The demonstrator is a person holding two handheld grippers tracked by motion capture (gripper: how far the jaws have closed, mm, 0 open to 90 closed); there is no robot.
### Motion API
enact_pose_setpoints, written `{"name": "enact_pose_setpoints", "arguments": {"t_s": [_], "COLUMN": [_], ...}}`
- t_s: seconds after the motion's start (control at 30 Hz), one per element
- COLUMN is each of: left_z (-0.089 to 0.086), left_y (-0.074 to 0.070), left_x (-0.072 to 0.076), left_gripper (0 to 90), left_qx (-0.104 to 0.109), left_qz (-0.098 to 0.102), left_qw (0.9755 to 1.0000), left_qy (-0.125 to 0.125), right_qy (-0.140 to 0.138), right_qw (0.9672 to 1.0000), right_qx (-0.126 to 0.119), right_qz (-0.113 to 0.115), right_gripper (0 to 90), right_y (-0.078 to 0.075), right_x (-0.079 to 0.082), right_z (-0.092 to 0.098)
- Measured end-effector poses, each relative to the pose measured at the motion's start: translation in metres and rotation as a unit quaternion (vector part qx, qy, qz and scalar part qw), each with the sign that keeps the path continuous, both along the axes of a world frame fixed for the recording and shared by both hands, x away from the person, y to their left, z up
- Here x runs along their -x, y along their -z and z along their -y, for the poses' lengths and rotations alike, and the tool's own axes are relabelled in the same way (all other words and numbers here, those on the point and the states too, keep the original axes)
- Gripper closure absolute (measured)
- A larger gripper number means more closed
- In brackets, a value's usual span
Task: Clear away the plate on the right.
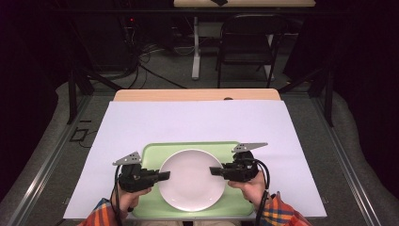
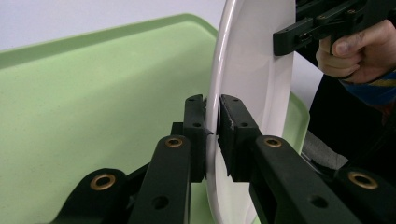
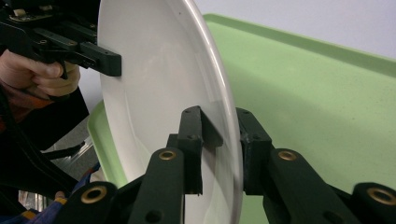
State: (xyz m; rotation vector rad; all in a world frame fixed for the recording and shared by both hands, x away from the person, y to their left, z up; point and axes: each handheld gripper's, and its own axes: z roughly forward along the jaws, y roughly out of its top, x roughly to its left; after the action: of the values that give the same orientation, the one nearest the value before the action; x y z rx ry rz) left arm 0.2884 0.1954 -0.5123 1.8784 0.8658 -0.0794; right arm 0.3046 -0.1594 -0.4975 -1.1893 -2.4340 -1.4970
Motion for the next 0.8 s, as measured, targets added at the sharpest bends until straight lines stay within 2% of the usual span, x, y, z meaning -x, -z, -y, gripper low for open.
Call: {"name": "enact_pose_setpoints", "arguments": {"t_s": [0.03,0.1,0.13,0.17,0.5,0.63,0.8], "left_z": [0.000,0.000,0.003,0.003,0.006,0.007,0.009], "left_y": [0.002,0.002,0.001,0.002,0.005,0.008,0.010], "left_x": [-0.001,-0.001,0.000,0.000,-0.001,-0.003,-0.004], "left_gripper": [79.7,79.4,78.3,77.7,75.2,73.9,72.6], "left_qx": [-0.003,-0.003,-0.016,-0.020,-0.031,-0.037,-0.042], "left_qz": [-0.001,0.000,0.011,0.014,0.021,0.023,0.021], "left_qw": [1.0000,1.0000,0.9998,0.9997,0.9993,0.9991,0.9989], "left_qy": [0.000,0.001,0.001,0.001,0.000,0.000,-0.001], "right_qy": [0.001,0.002,0.003,0.005,0.011,0.009,0.010], "right_qw": [0.9999,0.9999,0.9999,0.9998,0.9982,0.9975,0.9972], "right_qx": [0.012,0.013,0.015,0.020,0.053,0.063,0.071], "right_qz": [0.006,0.006,0.006,0.007,0.027,0.030,0.021], "right_gripper": [74.1,74.2,73.5,72.9,68.5,66.9,64.8], "right_y": [0.000,0.000,0.002,0.002,0.005,0.007,0.012], "right_x": [0.000,0.000,0.000,0.000,0.001,0.000,-0.002], "right_z": [-0.001,-0.002,-0.002,-0.002,-0.007,-0.008,-0.008]}}
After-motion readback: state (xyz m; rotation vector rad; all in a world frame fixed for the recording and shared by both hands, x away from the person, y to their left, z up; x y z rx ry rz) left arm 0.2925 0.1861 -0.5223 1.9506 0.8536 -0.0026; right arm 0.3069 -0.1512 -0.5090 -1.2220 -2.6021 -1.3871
